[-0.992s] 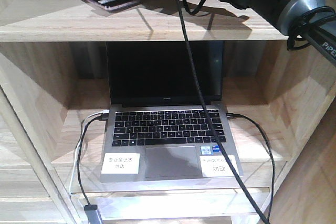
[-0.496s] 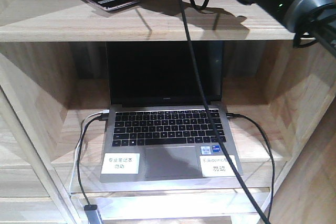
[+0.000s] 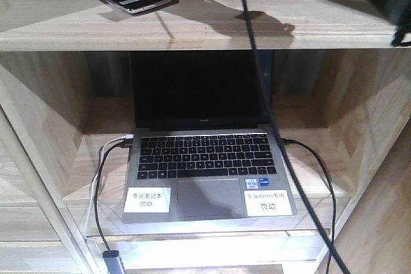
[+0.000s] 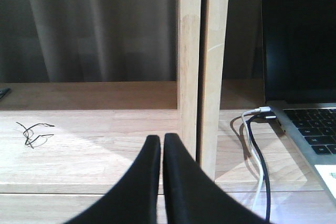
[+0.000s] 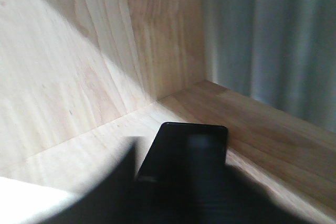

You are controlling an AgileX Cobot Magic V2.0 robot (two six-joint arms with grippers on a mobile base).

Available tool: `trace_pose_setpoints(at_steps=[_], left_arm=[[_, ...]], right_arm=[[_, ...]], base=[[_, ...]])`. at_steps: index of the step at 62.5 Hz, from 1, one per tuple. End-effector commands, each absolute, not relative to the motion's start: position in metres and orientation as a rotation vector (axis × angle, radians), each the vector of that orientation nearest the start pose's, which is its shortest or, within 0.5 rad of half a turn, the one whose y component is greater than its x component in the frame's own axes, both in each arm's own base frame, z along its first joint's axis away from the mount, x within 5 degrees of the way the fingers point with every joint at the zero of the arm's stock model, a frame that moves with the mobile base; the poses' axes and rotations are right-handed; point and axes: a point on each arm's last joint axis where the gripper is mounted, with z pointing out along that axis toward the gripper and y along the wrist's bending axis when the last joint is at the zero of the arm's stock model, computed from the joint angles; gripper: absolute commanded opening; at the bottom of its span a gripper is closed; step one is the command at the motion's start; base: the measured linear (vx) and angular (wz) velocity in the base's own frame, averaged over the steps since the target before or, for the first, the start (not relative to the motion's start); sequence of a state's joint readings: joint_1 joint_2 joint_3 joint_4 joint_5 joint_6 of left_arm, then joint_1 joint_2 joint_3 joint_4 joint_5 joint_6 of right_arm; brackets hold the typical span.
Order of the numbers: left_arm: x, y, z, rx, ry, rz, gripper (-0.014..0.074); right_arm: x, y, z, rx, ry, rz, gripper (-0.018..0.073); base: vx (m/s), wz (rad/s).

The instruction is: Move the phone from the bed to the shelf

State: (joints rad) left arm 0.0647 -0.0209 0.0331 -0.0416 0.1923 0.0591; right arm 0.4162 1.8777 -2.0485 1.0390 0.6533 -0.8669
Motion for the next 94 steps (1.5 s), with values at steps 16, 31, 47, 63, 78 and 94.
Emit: trace_pose_setpoints(at_steps=[16, 31, 47, 63, 78, 94], left_arm=[[0.056, 0.003, 0.191, -0.039, 1.613, 0.050, 0.0001], [0.056, 0.003, 0.191, -0.039, 1.613, 0.050, 0.0001], [0.056, 0.003, 0.191, -0.039, 1.613, 0.050, 0.0001], [0.056, 0.003, 0.191, -0.039, 1.613, 0.050, 0.0001], [0.056, 0.003, 0.191, -0.039, 1.613, 0.050, 0.0001], [0.056, 0.003, 0.191, -0.039, 1.613, 0.050, 0.0001]], right_arm=[[0.333, 0.191, 0.520, -0.634, 1.471, 0.766, -0.0005], [0.306, 0.170, 0.506, -0.560, 1.500, 0.685, -0.0005], [0.252, 0.139, 0.485, -0.541, 1.499, 0.568, -0.0005], [0.190, 0.105, 0.456, -0.472, 1.498, 0.522, -0.0005], [0.138, 0.078, 0.403, -0.447, 1.524, 0.481, -0.0005], [0.096, 0.055, 0.346, -0.407, 1.527, 0.455, -0.0005]], base=[[0.00, 0.00], [0.00, 0.00], [0.00, 0.00], [0.00, 0.00], [0.00, 0.00], [0.00, 0.00]])
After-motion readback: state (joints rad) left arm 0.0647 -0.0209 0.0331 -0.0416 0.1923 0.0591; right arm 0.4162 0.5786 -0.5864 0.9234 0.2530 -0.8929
